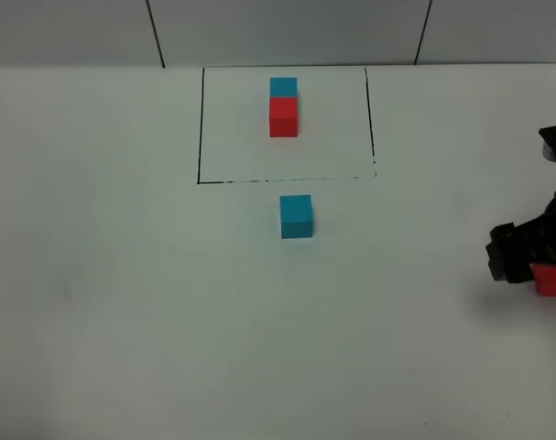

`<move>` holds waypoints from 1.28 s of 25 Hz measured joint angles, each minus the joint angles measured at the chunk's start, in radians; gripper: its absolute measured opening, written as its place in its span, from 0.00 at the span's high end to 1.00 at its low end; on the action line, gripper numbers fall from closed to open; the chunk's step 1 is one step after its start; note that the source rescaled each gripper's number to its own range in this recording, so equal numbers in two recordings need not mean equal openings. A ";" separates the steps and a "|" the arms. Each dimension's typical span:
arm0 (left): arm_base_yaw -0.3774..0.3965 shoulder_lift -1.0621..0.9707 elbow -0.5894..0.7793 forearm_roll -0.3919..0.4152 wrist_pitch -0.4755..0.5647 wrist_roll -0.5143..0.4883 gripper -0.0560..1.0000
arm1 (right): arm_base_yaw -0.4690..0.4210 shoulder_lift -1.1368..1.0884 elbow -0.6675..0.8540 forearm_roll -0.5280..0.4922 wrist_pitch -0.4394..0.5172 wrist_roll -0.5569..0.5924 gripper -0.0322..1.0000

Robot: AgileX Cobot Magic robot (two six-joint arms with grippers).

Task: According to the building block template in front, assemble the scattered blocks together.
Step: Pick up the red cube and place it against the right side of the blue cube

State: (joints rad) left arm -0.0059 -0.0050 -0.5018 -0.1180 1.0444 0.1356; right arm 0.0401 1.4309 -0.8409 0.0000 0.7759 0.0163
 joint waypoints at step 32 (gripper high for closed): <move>0.000 0.000 0.000 -0.001 0.000 -0.001 0.30 | -0.239 0.307 -0.036 0.068 -0.147 -0.129 0.23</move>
State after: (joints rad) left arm -0.0059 -0.0050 -0.5018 -0.1187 1.0444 0.1348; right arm -0.1988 1.7374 -0.8769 0.0678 0.6292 -0.1124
